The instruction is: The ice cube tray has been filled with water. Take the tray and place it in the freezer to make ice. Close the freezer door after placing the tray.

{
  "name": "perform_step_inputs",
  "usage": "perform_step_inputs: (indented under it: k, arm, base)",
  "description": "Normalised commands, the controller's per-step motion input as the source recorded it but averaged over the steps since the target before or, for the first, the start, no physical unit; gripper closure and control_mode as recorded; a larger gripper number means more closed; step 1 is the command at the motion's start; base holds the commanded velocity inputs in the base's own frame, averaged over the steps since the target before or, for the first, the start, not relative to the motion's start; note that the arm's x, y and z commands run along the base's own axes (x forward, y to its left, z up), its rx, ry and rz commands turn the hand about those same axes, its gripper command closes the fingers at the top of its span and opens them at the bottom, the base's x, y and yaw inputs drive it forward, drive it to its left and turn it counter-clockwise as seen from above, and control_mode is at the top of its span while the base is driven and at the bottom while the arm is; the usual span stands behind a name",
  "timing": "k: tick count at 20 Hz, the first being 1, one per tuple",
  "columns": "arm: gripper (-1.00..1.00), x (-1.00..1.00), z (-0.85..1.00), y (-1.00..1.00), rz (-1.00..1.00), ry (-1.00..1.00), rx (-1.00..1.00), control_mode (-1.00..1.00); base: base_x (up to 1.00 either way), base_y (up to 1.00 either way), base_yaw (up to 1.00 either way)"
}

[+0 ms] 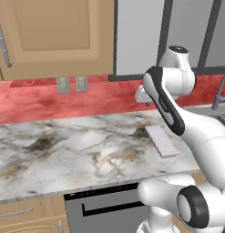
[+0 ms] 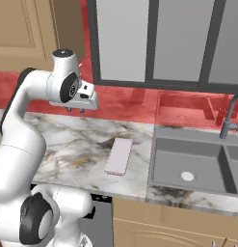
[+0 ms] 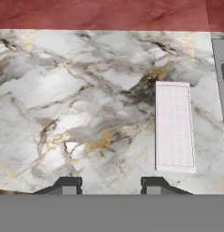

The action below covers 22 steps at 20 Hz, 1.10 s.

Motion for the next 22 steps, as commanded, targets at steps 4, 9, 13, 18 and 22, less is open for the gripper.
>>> perform_step_inputs:
  k: [4,9,13,18,22]
  arm:
    - [-1.00,0.00,-0.03,-0.10,0.00,0.00,0.00,-1.00]
    - [-1.00,-0.19,-0.35,-0.24,0.00,0.00,0.00,-1.00]
    - [-1.00,-0.24,-0.42,-0.27,0.00,0.00,0.00,-1.00]
    - [-1.00,-0.08,-0.16,-0.41,0.00,0.02,0.00,-1.00]
    - [-1.00,0.00,-0.20,-0.23,0.00,0.00,0.00,-1.00]
  base:
    - [0.00,0.00,0.00]
    - [0.00,0.00,0.00]
    - [0.00,0.00,0.00]
    - [0.00,0.00,0.00]
    - [0.00,0.00,0.00]
